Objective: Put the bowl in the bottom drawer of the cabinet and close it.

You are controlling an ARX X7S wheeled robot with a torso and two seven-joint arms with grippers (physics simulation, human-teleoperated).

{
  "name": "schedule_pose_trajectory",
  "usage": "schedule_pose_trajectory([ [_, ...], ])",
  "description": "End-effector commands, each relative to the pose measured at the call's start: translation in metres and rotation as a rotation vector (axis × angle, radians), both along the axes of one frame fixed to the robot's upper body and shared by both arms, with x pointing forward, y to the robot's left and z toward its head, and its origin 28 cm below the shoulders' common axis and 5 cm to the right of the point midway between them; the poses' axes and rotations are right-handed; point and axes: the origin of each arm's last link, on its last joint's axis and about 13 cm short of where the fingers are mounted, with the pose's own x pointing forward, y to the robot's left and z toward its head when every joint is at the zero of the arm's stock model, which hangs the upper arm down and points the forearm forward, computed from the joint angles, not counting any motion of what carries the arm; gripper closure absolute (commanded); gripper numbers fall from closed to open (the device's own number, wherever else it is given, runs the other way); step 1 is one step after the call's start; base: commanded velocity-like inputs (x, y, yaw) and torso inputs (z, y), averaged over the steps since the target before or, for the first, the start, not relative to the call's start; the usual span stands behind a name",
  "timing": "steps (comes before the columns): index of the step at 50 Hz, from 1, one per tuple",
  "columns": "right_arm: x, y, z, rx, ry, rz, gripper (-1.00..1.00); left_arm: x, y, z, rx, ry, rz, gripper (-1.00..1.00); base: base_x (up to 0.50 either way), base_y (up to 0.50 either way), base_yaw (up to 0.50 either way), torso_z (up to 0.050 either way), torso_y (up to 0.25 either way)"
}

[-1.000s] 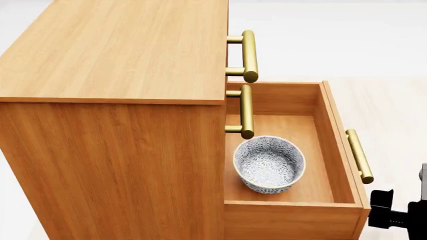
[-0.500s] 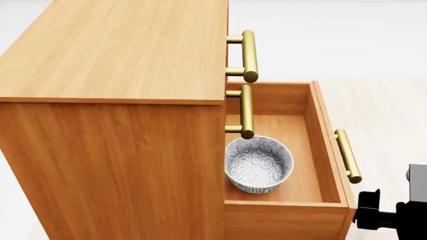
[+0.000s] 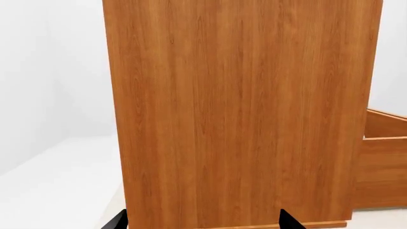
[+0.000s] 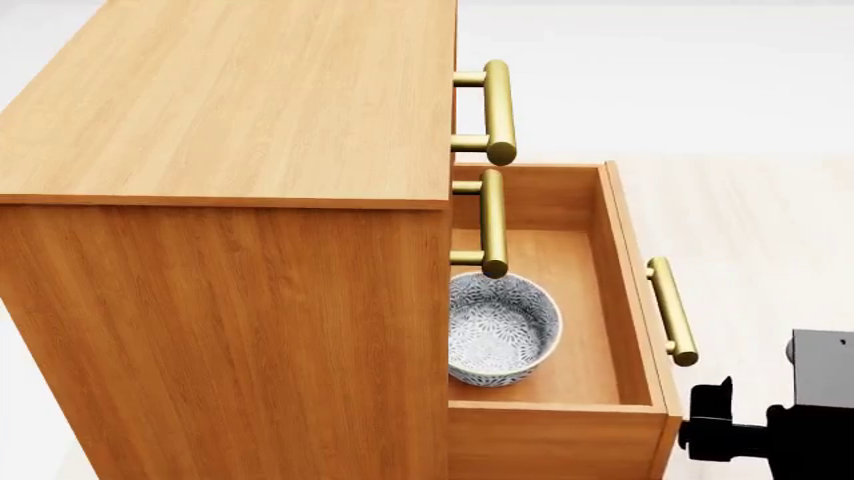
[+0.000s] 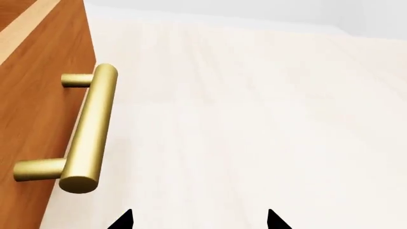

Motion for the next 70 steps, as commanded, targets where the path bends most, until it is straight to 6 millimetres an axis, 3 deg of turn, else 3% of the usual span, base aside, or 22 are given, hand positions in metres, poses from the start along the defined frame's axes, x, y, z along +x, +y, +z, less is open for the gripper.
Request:
schedule_pose_trajectory([
  [1,0.003,0.012,0.001,0.030,-0.009,0.028,-1.00,0.000,0.000,0.000,-0.001,0.000,0.000,-1.00,0.00,0.00,0.00,0.000,0.000],
  [52,0.006,0.047,0.002,0.042,-0.037,0.104,-1.00,-0.001,0.000,0.000,-0.009,0.000,0.000,-1.00,0.00,0.00,0.00,0.000,0.000],
  [70,0.007,0.058,-0.006,0.037,-0.017,0.144,-1.00,-0.001,0.000,0.001,-0.009,-0.001,-0.001,-1.00,0.00,0.00,0.00,0.000,0.000],
])
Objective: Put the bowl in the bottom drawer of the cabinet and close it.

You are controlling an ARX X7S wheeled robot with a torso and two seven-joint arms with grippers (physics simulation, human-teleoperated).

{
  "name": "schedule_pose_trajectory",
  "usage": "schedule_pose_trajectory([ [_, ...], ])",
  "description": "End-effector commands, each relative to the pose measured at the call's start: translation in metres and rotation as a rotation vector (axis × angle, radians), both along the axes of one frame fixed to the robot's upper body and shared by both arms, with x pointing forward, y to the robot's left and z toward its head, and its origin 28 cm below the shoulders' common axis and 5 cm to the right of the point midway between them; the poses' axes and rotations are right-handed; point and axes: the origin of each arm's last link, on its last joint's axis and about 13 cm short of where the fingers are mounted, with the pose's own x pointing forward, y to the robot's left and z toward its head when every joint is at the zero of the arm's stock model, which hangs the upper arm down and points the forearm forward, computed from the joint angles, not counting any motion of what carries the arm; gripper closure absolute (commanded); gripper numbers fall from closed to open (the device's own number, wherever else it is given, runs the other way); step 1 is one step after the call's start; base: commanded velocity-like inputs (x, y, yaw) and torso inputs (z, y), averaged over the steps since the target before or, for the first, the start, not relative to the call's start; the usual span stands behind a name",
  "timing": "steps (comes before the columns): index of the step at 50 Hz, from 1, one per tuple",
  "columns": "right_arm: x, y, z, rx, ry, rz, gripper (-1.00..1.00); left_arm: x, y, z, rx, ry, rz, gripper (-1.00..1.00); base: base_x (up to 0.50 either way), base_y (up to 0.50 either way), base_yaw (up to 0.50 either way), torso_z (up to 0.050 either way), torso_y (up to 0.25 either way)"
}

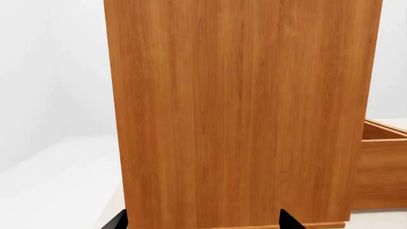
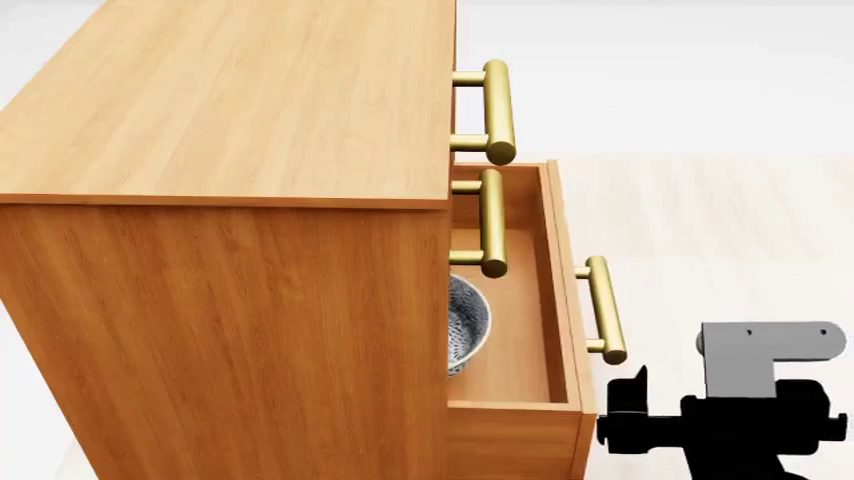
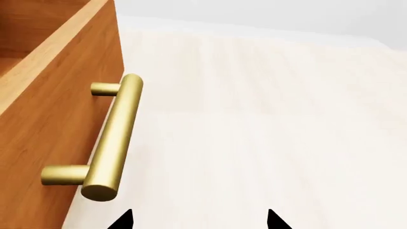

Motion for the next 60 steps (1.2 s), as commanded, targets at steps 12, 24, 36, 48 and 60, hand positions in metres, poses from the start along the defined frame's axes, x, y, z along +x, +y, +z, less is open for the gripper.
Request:
schedule_pose_trajectory([
  [12,0.002,0.021,-0.004,0.011,0.008,0.060,-1.00,0.000,0.000,0.001,-0.001,0.000,0.000,-1.00,0.00,0.00,0.00,0.000,0.000],
  [24,0.003,0.028,-0.006,0.013,0.012,0.062,-1.00,0.000,0.000,0.001,-0.001,-0.001,0.001,-1.00,0.00,0.00,0.00,0.000,0.000],
  [36,0.006,0.037,-0.005,0.018,0.004,0.057,-1.00,0.001,0.001,0.000,-0.002,-0.002,0.002,-1.00,0.00,0.00,0.00,0.000,0.000],
  [48,0.007,0.047,-0.003,0.006,-0.008,0.074,-1.00,0.001,0.000,0.000,-0.002,-0.003,0.001,-1.00,0.00,0.00,0.00,0.000,0.000],
  [60,0.008,0.055,-0.002,0.015,-0.002,0.098,-1.00,0.001,0.001,-0.001,-0.004,-0.003,0.001,-1.00,0.00,0.00,0.00,0.000,0.000],
])
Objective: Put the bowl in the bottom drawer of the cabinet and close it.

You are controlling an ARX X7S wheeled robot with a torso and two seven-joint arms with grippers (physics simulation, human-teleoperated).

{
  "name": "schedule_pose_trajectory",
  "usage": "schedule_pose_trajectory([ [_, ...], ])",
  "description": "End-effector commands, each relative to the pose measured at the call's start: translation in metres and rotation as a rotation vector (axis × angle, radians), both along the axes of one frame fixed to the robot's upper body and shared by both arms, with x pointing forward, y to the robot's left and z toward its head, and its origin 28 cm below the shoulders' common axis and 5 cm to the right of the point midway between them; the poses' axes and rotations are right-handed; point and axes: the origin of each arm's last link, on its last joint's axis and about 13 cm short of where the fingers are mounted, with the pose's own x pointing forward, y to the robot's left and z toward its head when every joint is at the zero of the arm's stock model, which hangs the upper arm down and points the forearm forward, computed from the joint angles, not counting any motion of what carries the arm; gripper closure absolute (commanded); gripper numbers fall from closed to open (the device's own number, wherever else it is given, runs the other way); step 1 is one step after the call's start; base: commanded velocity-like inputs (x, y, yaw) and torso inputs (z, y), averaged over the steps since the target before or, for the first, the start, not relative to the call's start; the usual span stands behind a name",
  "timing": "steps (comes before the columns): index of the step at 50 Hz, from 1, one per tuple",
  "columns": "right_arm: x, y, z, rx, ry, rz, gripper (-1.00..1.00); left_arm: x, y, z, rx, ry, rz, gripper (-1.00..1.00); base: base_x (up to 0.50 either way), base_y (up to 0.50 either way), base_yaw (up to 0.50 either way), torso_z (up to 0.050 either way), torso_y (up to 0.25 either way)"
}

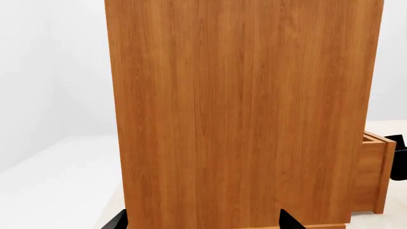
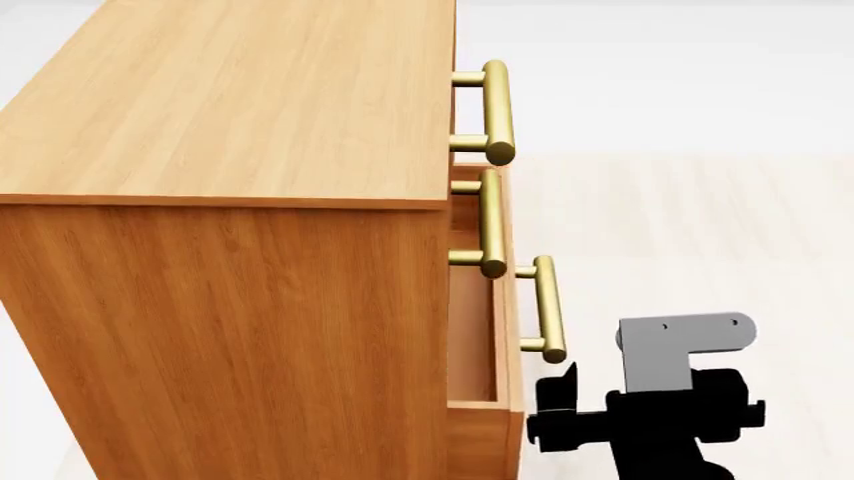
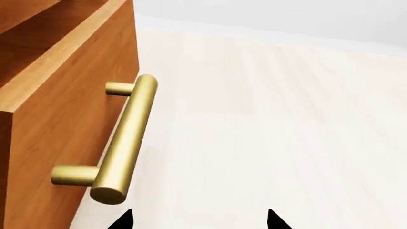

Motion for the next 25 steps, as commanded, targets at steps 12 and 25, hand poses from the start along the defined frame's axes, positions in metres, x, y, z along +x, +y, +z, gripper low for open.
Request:
schedule_pose_trajectory([
  [12,0.002,0.019,0.001,0.010,0.004,0.046,-1.00,0.000,0.000,-0.001,0.000,0.000,-0.001,-1.00,0.00,0.00,0.00,0.000,0.000],
  [25,0.003,0.028,0.000,0.016,0.009,0.069,-1.00,0.000,0.001,0.000,-0.003,-0.001,0.000,-1.00,0.00,0.00,0.00,0.000,0.000],
])
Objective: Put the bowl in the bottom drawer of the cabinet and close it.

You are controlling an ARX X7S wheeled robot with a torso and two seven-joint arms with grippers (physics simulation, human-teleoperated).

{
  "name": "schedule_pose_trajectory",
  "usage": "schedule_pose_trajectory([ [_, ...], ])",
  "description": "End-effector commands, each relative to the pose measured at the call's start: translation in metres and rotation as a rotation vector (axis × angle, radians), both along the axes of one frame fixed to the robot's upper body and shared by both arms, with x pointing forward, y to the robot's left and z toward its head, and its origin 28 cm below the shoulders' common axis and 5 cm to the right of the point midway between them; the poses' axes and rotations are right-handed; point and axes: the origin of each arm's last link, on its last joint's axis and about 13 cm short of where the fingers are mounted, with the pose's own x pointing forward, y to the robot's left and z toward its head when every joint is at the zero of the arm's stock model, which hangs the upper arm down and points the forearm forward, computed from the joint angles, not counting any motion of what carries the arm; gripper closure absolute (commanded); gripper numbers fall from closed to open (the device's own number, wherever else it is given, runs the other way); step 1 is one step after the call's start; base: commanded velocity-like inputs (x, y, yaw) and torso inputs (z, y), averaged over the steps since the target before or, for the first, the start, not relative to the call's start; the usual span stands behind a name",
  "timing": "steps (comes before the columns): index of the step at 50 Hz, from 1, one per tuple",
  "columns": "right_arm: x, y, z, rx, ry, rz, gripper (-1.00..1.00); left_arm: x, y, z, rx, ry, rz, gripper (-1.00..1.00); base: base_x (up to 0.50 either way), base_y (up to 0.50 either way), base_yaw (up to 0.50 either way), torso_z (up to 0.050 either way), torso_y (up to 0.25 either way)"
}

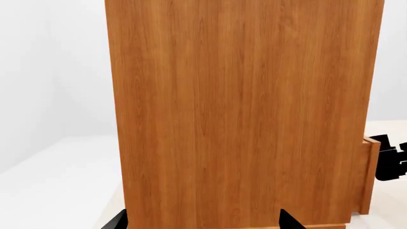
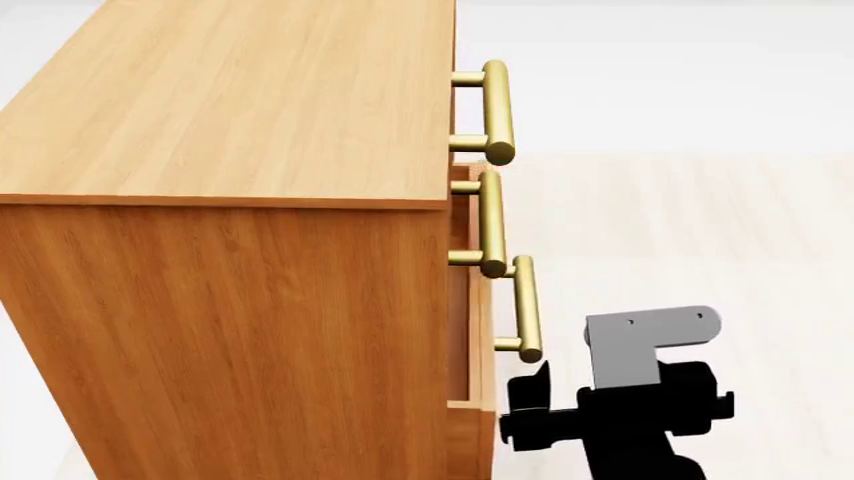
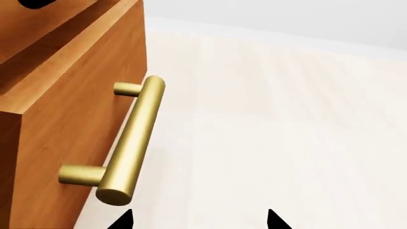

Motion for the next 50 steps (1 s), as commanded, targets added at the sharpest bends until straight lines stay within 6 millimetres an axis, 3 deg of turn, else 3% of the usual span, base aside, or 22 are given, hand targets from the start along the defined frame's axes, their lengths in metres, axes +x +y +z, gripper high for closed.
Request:
schedule_pose_trajectory([
  [1,0.000,0.012,-0.002,0.024,0.008,0.032,-1.00,0.000,0.000,0.001,-0.002,0.000,0.000,-1.00,0.00,0.00,0.00,0.000,0.000],
  [50,-0.007,0.041,0.006,0.051,-0.010,0.125,-1.00,0.000,0.000,0.000,-0.007,-0.003,0.001,-1.00,0.00,0.00,0.00,0.000,0.000],
])
